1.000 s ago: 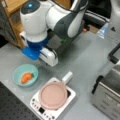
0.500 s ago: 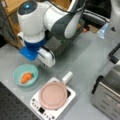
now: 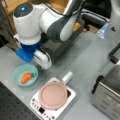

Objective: Open the drawer. Pick up the carrot. Put the carrots in the drawer.

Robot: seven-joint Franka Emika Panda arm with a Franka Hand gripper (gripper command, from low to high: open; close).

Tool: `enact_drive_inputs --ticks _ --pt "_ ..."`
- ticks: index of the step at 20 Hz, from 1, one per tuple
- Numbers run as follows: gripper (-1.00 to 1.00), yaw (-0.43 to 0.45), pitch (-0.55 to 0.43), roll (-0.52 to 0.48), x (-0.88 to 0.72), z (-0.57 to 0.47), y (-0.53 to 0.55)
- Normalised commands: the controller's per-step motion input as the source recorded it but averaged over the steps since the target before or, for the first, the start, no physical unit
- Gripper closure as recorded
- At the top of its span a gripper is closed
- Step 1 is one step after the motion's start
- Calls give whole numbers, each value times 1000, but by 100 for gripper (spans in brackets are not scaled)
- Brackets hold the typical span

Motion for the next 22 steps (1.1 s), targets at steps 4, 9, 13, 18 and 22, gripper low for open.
enact_drive_inputs --ticks 4,9,13,18,22 --pt "-100 136 177 -56 421 57 -220" --pt "-100 153 184 -51 395 34 -194" --pt "-100 120 171 -47 369 7 -134" --pt "-100 80 155 -54 320 15 -64" --pt "-100 72 140 -65 294 32 5"
